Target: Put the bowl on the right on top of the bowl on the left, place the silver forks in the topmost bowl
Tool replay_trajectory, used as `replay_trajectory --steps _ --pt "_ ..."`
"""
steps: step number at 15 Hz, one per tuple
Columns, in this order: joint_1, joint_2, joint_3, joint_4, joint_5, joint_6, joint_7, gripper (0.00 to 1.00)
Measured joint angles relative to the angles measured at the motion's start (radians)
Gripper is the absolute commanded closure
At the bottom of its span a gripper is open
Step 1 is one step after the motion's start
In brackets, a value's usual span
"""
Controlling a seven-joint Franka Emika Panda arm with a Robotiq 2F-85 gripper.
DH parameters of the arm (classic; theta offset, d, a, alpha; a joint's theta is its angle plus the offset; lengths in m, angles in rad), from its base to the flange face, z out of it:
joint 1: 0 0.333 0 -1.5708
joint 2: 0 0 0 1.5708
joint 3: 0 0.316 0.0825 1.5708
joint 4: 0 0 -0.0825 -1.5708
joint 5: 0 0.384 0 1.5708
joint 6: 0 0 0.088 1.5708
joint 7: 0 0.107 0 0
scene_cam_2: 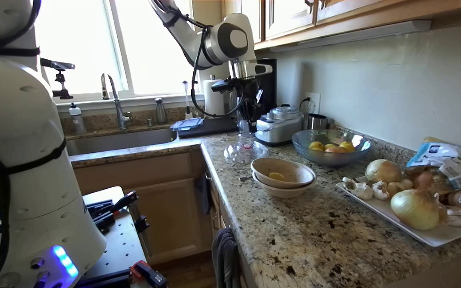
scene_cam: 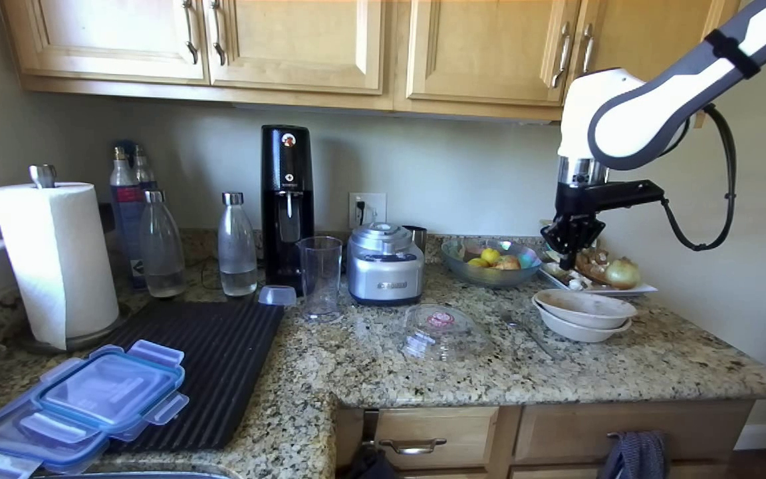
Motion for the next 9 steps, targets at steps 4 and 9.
replay_trajectory --steps 4,9 --pt "-0.019 0.014 0.013 0.002 0.000 0.000 0.001 0.95" --pt "-0.069 0.067 0.008 0.019 0.003 -0.004 0.013 0.95"
